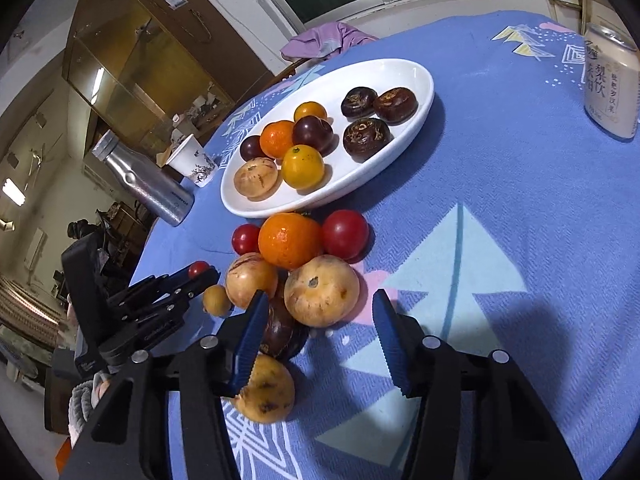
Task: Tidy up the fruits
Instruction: 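Grasp a red tomato with the left tool while the right tool grasps a pale pepino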
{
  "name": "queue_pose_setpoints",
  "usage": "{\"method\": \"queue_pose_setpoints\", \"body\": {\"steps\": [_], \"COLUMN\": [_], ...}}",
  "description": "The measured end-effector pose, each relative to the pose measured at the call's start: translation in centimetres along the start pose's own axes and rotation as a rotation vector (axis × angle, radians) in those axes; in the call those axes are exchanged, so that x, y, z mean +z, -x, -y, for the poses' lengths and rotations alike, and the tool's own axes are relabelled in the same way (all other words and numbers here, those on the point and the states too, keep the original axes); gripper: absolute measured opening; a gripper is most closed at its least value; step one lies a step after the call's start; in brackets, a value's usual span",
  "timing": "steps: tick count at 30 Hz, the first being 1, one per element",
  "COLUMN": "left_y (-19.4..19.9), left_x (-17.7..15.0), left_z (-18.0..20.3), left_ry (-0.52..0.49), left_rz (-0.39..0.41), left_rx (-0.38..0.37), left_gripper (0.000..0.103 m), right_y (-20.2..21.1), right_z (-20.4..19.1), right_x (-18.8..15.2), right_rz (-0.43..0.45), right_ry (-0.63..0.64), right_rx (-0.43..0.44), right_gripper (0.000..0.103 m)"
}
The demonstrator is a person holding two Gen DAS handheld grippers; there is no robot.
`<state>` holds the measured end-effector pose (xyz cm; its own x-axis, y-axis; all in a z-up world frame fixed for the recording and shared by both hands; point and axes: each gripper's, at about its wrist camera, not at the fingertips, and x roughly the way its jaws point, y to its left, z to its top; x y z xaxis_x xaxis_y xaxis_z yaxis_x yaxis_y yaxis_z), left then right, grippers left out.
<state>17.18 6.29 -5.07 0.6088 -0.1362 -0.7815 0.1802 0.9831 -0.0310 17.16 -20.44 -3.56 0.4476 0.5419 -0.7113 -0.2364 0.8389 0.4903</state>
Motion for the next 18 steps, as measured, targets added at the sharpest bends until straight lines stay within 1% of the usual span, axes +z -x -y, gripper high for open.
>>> {"method": "queue_pose_setpoints", "body": {"steps": [4,6,7,8,13,15,18], "left_y": [0.0,0.0,-0.1,-0.1,-0.1,-0.1,-0.1], "left_x": [0.1,0.1,0.1,0.1,0.1,0.1,0.0], "left_z": [0.1,0.1,0.1,0.1,0.0,0.2,0.5], "left_ry": [0.0,0.0,0.0,0.0,0.005,-0.009,-0.02], "left_rz": [-0.001,0.0,-0.001,0.0,0.001,0.002,0.003], "left_rx": [0.001,0.0,-0.002,-0.008,-0.027,-0.034,-0.017], "left_gripper": [0.03,0.03,0.03,0.029,0.032,0.035,0.035], "right_y": [-1.4,-1.6,-1.7,-1.8,-1.7,-1.7,-1.6], "right_z": [-0.2,-0.3,-0.4,-0.4,-0.3,-0.3,-0.1], "right_x": [0.1,0.0,0.0,0.0,-0.1,-0.1,-0.1], "right_rz": [-0.024,-0.017,-0.013,-0.013,-0.007,-0.008,-0.012], "right_ry": [0.0,0.011,0.016,0.019,0.023,0.02,0.005], "right_rx": [-0.015,-0.026,-0.034,-0.035,-0.036,-0.034,-0.024], "right_gripper": [0.055,0.053,0.048,0.045,0.044,0.044,0.044]}}
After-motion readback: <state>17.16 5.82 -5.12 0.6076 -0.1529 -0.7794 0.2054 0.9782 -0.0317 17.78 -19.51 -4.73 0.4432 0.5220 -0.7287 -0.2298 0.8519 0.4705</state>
